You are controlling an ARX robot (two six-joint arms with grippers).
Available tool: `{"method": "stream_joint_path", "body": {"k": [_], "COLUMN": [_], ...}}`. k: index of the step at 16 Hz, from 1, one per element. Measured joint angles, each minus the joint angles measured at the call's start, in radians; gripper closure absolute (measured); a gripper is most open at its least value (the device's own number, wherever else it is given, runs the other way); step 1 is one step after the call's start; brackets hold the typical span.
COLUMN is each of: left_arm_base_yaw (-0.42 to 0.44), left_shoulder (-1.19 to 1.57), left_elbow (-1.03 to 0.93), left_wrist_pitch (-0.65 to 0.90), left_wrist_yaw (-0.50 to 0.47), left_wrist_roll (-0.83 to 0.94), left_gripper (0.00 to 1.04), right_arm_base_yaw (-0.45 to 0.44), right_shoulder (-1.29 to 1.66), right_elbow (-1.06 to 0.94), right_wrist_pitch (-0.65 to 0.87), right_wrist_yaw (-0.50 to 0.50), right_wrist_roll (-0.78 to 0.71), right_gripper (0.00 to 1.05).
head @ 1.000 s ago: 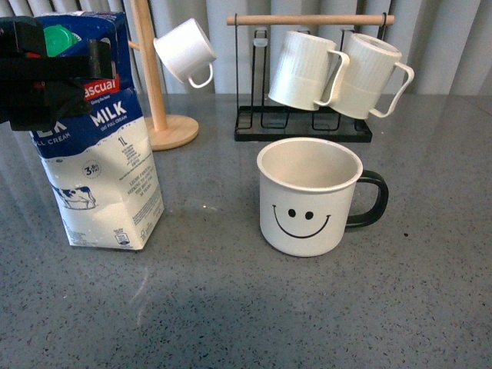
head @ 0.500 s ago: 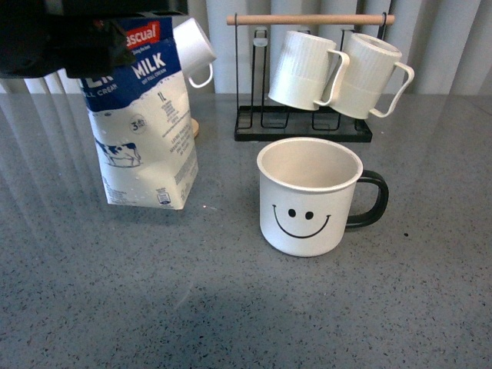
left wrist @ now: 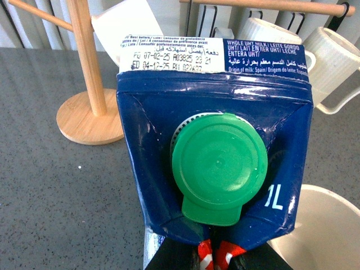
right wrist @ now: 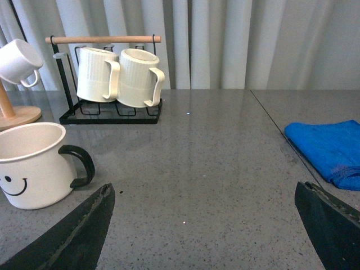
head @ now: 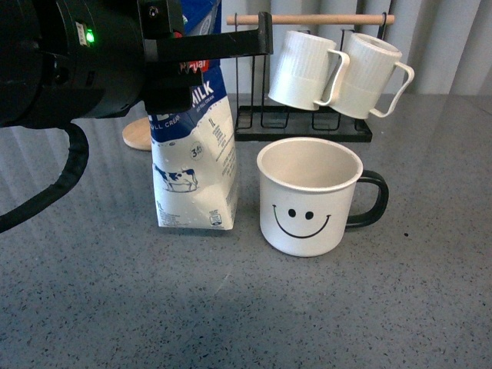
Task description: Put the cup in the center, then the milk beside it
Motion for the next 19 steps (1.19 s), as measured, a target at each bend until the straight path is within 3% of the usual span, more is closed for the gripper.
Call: {"method": "stream_joint_path", "body": {"k": [10, 14, 18, 19], "left_arm_base_yaw": [-0.040, -0.038, -0.047, -0.050], "left_shoulder": [0.069, 0.066, 0.008, -0.010], "left_elbow": [0.000, 0.000, 0.000, 0.000], "left_wrist_pitch": [0.048, 0.068, 0.052, 0.045], "left_wrist_yaw": [-0.005, -0.003, 0.005, 0.005], "left_wrist_roll": [-0.025, -0.020, -0.018, -0.017], "left_gripper": [0.99, 0.62, 0.08, 0.06], "right_arm_base_yaw": [0.000, 0.000, 0.000, 0.000], "right_shoulder": [0.000, 0.000, 0.000, 0.000], "right_elbow": [0.000, 0.000, 0.000, 0.000], "right_wrist_pitch": [0.000, 0.000, 0.000, 0.000], "right_wrist_yaw": [0.000, 0.000, 0.000, 0.000], "right_wrist_roll": [0.000, 0.000, 0.000, 0.000], "right_gripper": [0.07, 0.07, 0.07, 0.07]}}
